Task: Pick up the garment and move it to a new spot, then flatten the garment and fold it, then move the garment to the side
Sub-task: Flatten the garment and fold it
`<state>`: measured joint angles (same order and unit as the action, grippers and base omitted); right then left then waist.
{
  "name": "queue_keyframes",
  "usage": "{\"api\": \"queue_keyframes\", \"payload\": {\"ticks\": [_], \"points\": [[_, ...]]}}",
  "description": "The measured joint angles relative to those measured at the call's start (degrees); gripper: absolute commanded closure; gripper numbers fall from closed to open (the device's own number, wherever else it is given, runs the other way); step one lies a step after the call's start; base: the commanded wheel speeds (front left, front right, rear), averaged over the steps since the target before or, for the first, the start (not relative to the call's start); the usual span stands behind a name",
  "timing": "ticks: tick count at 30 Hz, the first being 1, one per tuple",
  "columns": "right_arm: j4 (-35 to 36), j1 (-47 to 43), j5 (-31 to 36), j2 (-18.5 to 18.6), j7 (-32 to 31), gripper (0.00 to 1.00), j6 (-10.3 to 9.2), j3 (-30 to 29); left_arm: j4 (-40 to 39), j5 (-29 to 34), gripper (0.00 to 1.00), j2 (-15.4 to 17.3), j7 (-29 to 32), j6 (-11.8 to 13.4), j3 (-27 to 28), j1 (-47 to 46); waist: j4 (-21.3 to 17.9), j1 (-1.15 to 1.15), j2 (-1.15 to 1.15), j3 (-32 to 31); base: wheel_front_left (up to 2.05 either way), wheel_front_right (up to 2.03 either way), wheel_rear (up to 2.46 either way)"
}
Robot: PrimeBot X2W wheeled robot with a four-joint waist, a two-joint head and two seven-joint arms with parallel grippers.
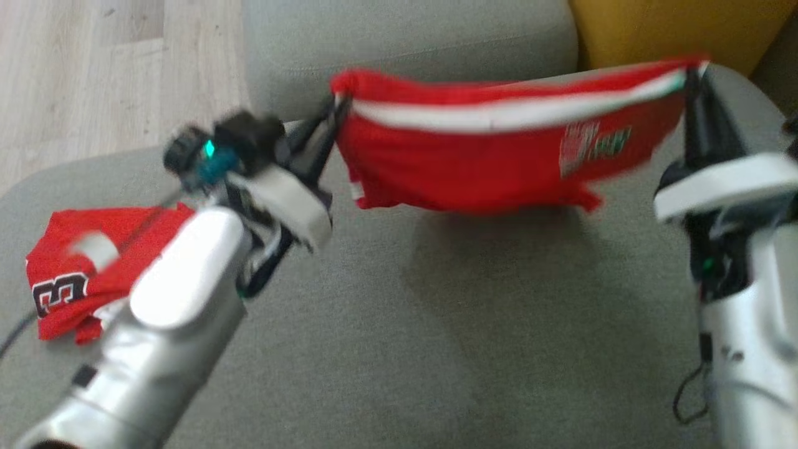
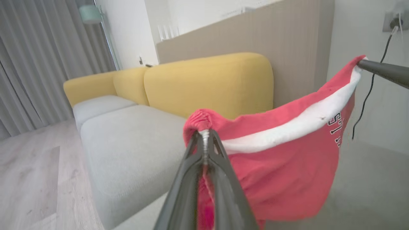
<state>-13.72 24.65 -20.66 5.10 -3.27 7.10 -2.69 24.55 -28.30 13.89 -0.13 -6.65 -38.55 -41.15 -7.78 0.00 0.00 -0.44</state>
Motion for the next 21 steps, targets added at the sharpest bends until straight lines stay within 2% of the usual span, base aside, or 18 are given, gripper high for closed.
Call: {"api": "queue_keyframes", "payload": {"ticks": [7,16,21], "points": [[1.0,5.9,0.7,0.7,2.9,1.00,0.00,-1.8,-1.6,-4.0,1.00,0.3,1.6,-0.5,2.0,-7.4,-0.6,0.00,0.00,-2.0,0.00,0.00,0.00],[1.6,1.6,3.2,-0.2,0.4,1.00,0.00,-3.1,-4.5,-7.3,1.00,0.2,3.2,-0.4,3.2,-4.9,-0.6,0.00,0.00,-2.0,0.00,0.00,0.00],[0.3,1.9,4.0,-0.5,-1.4,1.00,0.00,-3.0,-4.6,-8.3,1.00,1.6,5.0,-0.4,3.2,-3.2,-0.7,0.00,0.00,-0.2,0.00,0.00,0.00]]}}
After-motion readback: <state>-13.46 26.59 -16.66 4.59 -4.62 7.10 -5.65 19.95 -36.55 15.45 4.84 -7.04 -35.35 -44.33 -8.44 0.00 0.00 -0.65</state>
